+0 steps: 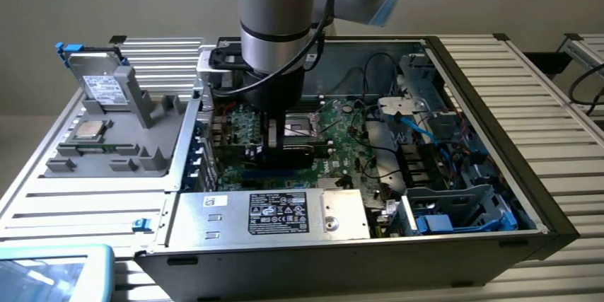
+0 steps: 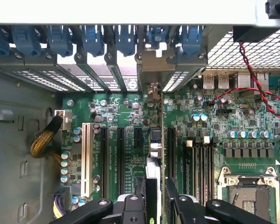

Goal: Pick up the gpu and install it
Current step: 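Insert the gpu into the slot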

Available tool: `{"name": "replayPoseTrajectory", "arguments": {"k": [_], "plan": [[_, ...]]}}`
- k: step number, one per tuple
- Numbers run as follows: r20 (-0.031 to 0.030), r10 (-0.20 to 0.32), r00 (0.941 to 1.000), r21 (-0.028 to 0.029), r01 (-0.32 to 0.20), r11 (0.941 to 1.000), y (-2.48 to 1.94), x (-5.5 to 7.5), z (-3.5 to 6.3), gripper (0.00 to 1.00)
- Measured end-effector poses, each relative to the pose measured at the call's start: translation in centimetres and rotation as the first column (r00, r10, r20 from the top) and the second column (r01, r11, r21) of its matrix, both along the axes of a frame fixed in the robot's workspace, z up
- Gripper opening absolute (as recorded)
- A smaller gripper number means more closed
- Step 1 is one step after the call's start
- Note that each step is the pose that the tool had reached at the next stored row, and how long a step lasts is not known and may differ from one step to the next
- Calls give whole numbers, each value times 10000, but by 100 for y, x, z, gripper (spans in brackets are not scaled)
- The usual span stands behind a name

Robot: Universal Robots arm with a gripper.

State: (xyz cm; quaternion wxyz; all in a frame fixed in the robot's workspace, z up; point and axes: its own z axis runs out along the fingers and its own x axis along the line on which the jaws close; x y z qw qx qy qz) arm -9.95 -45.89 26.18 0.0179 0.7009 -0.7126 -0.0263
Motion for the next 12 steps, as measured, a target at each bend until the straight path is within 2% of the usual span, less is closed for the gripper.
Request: {"name": "replayPoseTrajectory", "arguments": {"k": [7,8,11,12], "plan": [[-4,1,10000,12,-1,10000,0,-9,-4,27],[-20,1,10000,11,-1,10000,-1,-9,-4,27],[-150,-1,9999,17,1,10000,-1,0,-3,27],[-172,0,9999,16,0,10000,-1,4,-2,27]]}}
